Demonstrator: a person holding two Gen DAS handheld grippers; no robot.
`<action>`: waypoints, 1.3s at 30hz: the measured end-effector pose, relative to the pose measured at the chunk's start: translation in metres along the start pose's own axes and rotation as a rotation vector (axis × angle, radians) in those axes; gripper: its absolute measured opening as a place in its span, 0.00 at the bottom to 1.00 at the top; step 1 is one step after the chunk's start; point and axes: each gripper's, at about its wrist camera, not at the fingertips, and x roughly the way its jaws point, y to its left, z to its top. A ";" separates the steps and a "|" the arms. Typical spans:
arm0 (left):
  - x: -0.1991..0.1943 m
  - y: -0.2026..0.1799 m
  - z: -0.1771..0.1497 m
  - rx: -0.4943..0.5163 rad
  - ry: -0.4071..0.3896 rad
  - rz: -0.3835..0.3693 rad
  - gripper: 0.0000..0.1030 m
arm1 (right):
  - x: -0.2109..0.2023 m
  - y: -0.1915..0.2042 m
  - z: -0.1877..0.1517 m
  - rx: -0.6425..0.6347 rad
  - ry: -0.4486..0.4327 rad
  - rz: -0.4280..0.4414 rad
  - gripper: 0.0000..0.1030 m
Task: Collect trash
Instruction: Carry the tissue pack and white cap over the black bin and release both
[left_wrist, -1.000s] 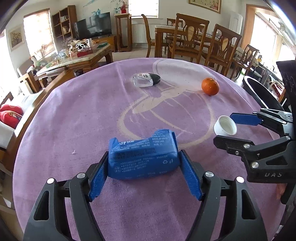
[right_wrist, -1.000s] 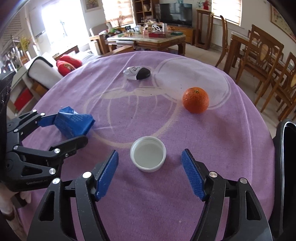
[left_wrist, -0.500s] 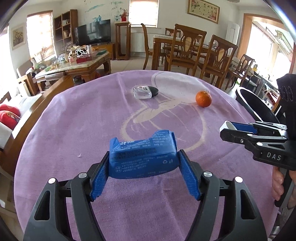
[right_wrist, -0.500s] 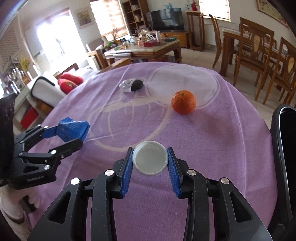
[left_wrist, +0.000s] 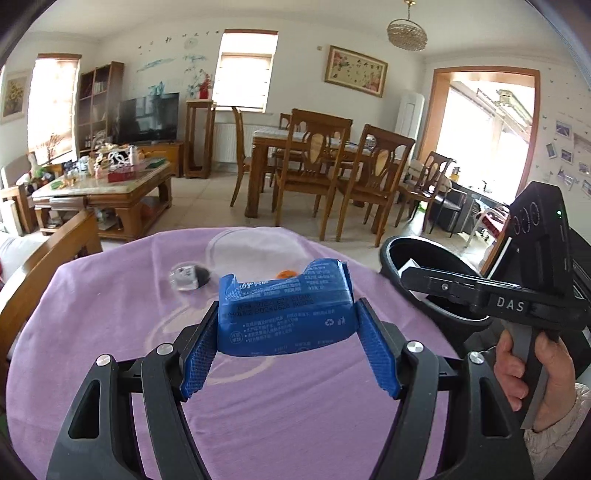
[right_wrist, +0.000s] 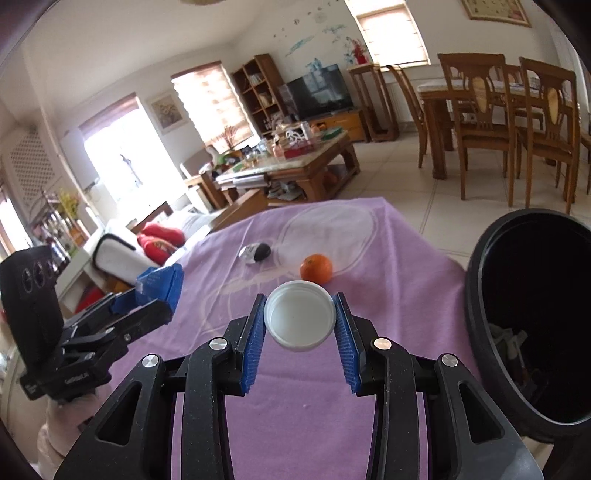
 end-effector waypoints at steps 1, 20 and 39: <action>0.004 -0.012 0.004 0.011 -0.010 -0.018 0.68 | -0.011 -0.008 0.003 0.017 -0.023 -0.008 0.35; 0.158 -0.228 0.025 0.211 0.046 -0.314 0.68 | -0.177 -0.227 0.013 0.272 -0.305 -0.231 0.35; 0.172 -0.245 0.017 0.295 0.063 -0.258 0.71 | -0.117 -0.241 0.030 0.275 -0.259 -0.174 0.55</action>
